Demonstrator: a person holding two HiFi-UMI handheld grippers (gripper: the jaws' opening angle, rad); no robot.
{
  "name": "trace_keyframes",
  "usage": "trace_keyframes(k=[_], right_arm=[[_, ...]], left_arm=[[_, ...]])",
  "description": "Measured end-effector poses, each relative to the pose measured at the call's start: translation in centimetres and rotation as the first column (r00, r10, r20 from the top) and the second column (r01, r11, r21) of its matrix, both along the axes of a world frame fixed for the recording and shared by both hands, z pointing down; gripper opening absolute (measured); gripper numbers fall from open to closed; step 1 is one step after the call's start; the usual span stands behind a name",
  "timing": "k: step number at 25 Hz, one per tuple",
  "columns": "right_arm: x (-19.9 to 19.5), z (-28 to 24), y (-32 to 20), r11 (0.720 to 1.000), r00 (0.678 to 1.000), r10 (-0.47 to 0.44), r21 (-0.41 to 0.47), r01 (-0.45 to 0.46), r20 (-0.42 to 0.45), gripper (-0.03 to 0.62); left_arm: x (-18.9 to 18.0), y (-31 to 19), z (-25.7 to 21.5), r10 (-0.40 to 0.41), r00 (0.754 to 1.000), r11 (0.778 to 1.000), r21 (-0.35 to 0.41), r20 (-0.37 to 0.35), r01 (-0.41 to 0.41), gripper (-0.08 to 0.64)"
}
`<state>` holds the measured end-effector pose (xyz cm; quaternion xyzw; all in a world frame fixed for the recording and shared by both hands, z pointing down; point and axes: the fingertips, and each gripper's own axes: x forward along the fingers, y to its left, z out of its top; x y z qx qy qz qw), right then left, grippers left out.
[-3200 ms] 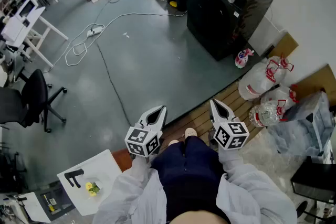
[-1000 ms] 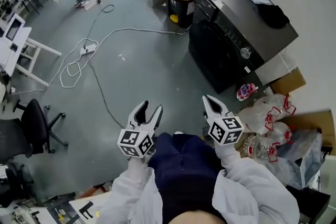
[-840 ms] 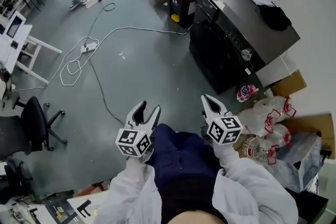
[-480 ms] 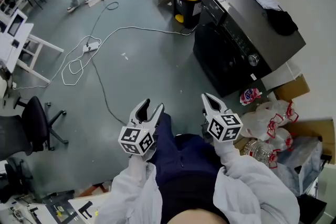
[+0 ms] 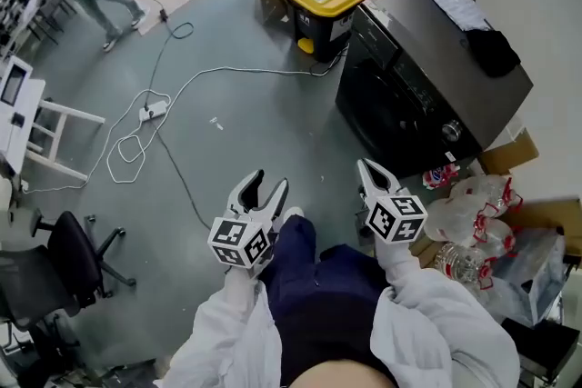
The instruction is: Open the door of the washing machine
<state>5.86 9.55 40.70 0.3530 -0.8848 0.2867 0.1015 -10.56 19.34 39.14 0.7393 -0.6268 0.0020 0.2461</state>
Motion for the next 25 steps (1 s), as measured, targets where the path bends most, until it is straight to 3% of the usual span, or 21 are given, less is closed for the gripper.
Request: trace_keyframes(k=[6, 9, 19, 25], right_arm=[[-5.5, -1.0, -3.9, 0.998, 0.999, 0.05, 0.036, -0.051, 0.017, 0.007], [-6.9, 0.0, -4.7, 0.998, 0.998, 0.069, 0.008, -0.069, 0.006, 0.007], [-8.5, 2.5, -10.8, 0.989, 0.99, 0.141, -0.032, -0.141, -0.014, 0.008], [-9.6, 3.8, -17.7, 0.984, 0.984, 0.177, -0.034, -0.178, -0.01, 0.008]], left_arm=[[-5.9, -4.6, -0.6, 0.077, 0.997, 0.997, 0.02, 0.018, -0.077, 0.23], [-7.4, -6.2, 0.0, 0.113, 0.993, 0.994, 0.012, 0.019, -0.113, 0.23], [-8.3, -12.9, 2.4, 0.216, 0.976, 0.976, -0.035, 0.015, -0.215, 0.23], [-10.1, -20.1, 3.0, 0.25, 0.968, 0.968, -0.04, 0.02, -0.249, 0.23]])
